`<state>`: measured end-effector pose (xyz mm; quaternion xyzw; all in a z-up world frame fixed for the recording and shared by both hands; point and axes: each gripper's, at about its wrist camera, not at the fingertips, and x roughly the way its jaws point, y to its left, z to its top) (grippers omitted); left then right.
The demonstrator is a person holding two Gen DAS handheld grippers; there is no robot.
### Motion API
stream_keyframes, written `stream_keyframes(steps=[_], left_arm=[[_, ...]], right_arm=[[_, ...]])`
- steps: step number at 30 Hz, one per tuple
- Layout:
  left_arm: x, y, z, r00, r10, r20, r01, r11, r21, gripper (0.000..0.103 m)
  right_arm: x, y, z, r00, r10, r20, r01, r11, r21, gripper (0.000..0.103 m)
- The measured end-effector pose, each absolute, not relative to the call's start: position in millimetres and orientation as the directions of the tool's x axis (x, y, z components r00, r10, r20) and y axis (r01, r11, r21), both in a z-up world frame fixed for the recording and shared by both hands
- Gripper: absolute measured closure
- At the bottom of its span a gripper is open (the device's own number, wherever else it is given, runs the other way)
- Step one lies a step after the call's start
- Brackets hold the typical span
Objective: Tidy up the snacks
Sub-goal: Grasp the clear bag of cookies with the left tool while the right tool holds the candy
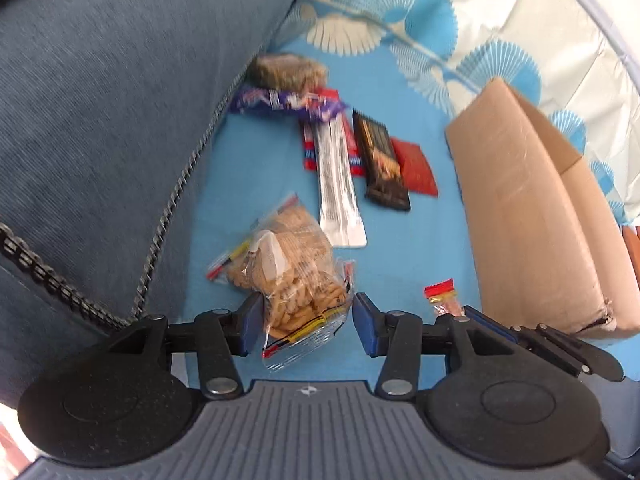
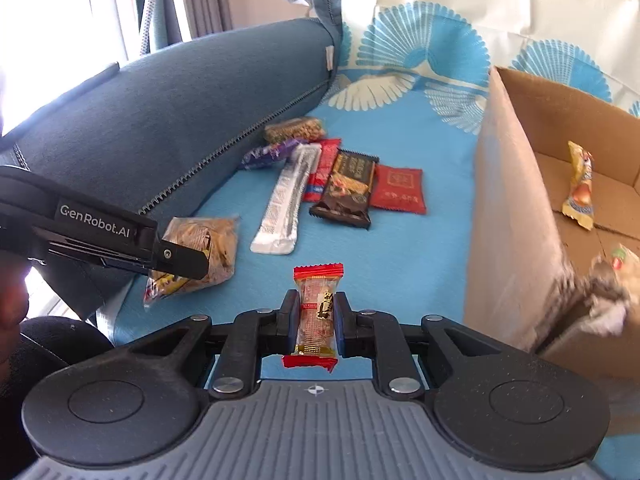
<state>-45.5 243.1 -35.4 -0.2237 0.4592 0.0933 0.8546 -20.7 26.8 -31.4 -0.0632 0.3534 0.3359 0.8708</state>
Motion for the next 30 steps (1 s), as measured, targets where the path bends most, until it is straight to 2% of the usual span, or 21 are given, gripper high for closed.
stream_keyframes(steps=[3,5,10,11,12,13,14,15,19,22,26,30], left_arm=[[-50,246,-40,0.575,-0.051,-0.816,-0.391,0.860,-0.329,0.038],[-55,251,-40,0.607,-0.081,-0.791,-0.383,0.842,-0.380,0.035],[-71,259,-32,0.696,-0.057,-0.716,-0.394,0.803,-0.447,0.037],[-74,258,-30,0.721,-0.045,-0.692,-0.385,0.804,-0.453,0.046],[-78,256,-26,0.740,-0.022,-0.672,-0.380,0.811,-0.445,0.062],[-80,253,-23,0.753,0.000,-0.658,-0.378,0.819,-0.432,0.073],[-82,251,-21,0.756,0.017,-0.654,-0.379,0.827,-0.416,0.092],[-82,250,-19,0.754,0.033,-0.656,-0.384,0.832,-0.400,0.101],[-72,248,-22,0.718,0.056,-0.694,-0.415,0.835,-0.361,0.103],[-51,251,-31,0.645,-0.049,-0.763,-0.375,0.849,-0.371,0.103],[-41,241,-34,0.611,-0.021,-0.791,-0.342,0.895,-0.288,0.103],[-44,235,-37,0.597,-0.017,-0.802,-0.334,0.904,-0.268,0.102]], right_arm=[[-20,25,-39,0.492,0.523,-0.697,-0.625,0.769,0.135,0.084],[-21,24,-42,0.490,0.512,-0.706,-0.620,0.773,0.130,0.084],[-19,22,-43,0.481,0.522,-0.705,-0.615,0.774,0.153,0.084],[-18,23,-43,0.478,0.523,-0.706,-0.615,0.773,0.155,0.084],[-18,24,-44,0.476,0.523,-0.707,-0.617,0.771,0.156,0.084],[-18,25,-44,0.475,0.523,-0.708,-0.619,0.770,0.154,0.084],[-18,26,-45,0.473,0.524,-0.709,-0.622,0.768,0.153,0.084],[-18,26,-45,0.470,0.525,-0.709,-0.624,0.766,0.154,0.084],[-17,26,-45,0.462,0.531,-0.711,-0.625,0.763,0.163,0.084],[-16,27,-46,0.456,0.530,-0.715,-0.625,0.763,0.167,0.084],[-15,28,-48,0.448,0.530,-0.721,-0.627,0.760,0.169,0.083],[-13,30,-49,0.441,0.529,-0.725,-0.625,0.760,0.175,0.083]])
